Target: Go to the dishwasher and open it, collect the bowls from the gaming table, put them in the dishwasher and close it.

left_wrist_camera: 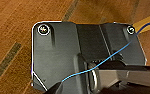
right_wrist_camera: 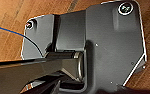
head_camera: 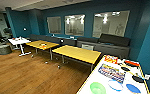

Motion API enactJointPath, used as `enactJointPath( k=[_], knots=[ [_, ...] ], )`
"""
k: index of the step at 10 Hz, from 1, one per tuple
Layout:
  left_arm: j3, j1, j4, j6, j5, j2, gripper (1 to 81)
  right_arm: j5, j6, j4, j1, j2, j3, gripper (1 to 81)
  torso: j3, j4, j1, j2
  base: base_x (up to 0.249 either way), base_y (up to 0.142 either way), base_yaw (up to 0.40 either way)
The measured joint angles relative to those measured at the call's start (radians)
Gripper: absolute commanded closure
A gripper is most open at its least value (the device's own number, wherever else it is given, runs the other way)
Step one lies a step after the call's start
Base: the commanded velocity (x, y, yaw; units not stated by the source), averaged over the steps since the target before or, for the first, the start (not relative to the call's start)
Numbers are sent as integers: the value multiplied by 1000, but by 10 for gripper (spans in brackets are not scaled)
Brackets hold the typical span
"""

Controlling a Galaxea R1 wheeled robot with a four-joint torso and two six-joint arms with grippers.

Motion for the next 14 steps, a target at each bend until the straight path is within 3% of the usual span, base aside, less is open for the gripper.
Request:
enactJointPath(
  k=[10,14],
  knots=[
    [0,0,0,0,2,-5,10,-1,0,0,6,6,0,10,0,0,0,0,0,0,-399],
    [0,-3,0,0,1,-5,10,-1,0,0,3,6,0,10,0,0,0,0,0,0,-212]
  ],
)
